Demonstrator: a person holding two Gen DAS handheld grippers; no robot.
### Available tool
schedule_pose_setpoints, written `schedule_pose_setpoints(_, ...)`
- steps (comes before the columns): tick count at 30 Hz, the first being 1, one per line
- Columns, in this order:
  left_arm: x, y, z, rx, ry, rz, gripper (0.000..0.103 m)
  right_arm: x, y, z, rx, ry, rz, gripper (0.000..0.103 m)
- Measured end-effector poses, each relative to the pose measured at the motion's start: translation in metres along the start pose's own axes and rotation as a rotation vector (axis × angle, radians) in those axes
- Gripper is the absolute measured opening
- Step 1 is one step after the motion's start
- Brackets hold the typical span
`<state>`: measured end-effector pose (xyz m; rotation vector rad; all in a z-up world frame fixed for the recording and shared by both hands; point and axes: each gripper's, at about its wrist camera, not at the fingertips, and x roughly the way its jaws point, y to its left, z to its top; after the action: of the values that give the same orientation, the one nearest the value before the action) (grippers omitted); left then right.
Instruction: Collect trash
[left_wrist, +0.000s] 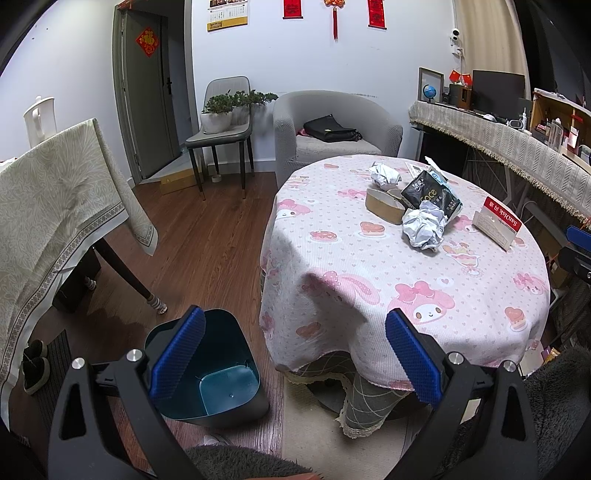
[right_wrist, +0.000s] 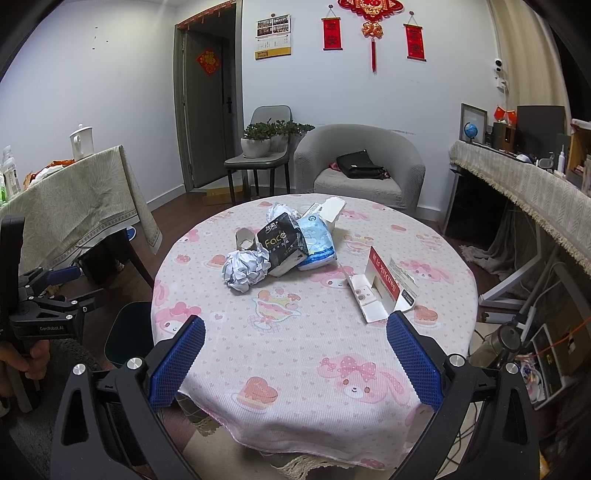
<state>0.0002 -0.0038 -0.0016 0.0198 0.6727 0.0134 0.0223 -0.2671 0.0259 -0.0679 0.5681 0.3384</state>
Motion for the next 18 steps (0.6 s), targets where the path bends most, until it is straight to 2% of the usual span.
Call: schedule_pose_setpoints(18, -0.0001, -0.0002, 0.0, -0.002, 0.0, 0.0, 0.1, -0.0001, 0.0014, 0.0013, -0.005, 0.004, -0.002, 0.1)
